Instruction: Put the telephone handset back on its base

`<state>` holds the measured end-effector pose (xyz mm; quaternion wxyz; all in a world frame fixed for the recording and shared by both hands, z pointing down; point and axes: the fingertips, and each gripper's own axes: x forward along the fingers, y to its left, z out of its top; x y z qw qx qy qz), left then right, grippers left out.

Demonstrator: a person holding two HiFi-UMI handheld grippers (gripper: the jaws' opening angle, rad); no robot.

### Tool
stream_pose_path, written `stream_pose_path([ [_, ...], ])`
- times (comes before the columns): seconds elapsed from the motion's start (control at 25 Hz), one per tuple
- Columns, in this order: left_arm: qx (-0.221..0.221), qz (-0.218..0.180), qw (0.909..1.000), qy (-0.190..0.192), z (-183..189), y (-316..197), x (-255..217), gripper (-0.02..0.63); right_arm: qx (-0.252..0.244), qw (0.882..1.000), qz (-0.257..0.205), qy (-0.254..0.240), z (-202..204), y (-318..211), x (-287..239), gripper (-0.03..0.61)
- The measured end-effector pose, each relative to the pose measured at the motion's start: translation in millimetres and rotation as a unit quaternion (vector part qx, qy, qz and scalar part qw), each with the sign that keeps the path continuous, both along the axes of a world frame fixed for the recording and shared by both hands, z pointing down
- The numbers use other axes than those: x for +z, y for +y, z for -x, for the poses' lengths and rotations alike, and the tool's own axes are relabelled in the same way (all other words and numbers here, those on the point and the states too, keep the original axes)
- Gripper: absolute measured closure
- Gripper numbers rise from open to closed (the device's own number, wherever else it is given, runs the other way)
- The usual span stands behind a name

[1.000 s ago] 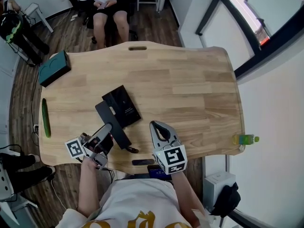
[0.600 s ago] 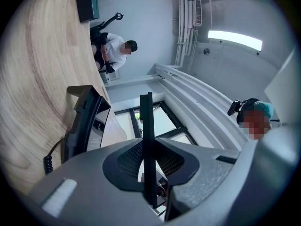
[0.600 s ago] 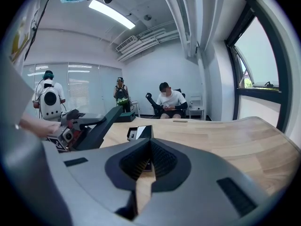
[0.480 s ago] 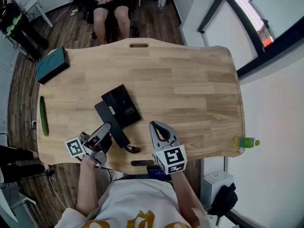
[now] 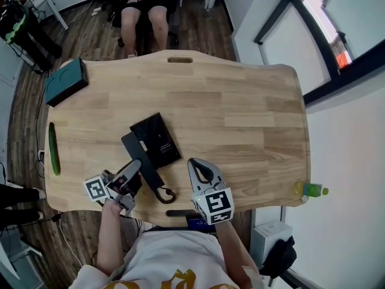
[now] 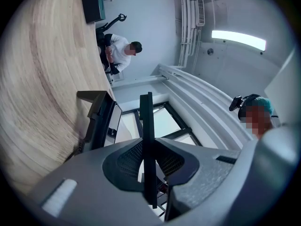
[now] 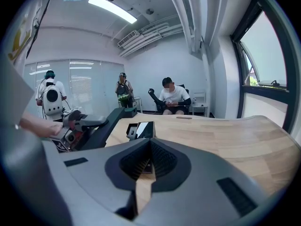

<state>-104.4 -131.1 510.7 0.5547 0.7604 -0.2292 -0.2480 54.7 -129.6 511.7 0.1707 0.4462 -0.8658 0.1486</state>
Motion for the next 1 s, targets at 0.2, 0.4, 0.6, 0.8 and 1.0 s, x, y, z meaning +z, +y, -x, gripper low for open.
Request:
stream_pose_path([
  [0.2,0.003,0.001,1.0000,-0.005,-1,-9,8,0.540,-0.002,1.000,0.011,0.002,1,-7,10,0.575],
  [0.4,-0.004,0.003,1.0000,-0.001,0,-14,17,0.540,-0.003,1.000,0.022,0.004,3,-12,17,0.575],
  [0.6,-0.010,0.006,0.9999,0.000,-1,-15,25,0.540,-0.008,0.999,0.031,0.006,6,-13,22,0.575],
  [0.8,-0.007,0.013,0.9998,-0.014,2,-16,37,0.538,-0.010,0.999,0.038,0.010,7,-15,27,0.575],
  [1.0,-0.007,0.006,0.9999,-0.014,4,-19,41,0.540,-0.014,0.999,0.041,0.010,9,-17,31,0.575],
])
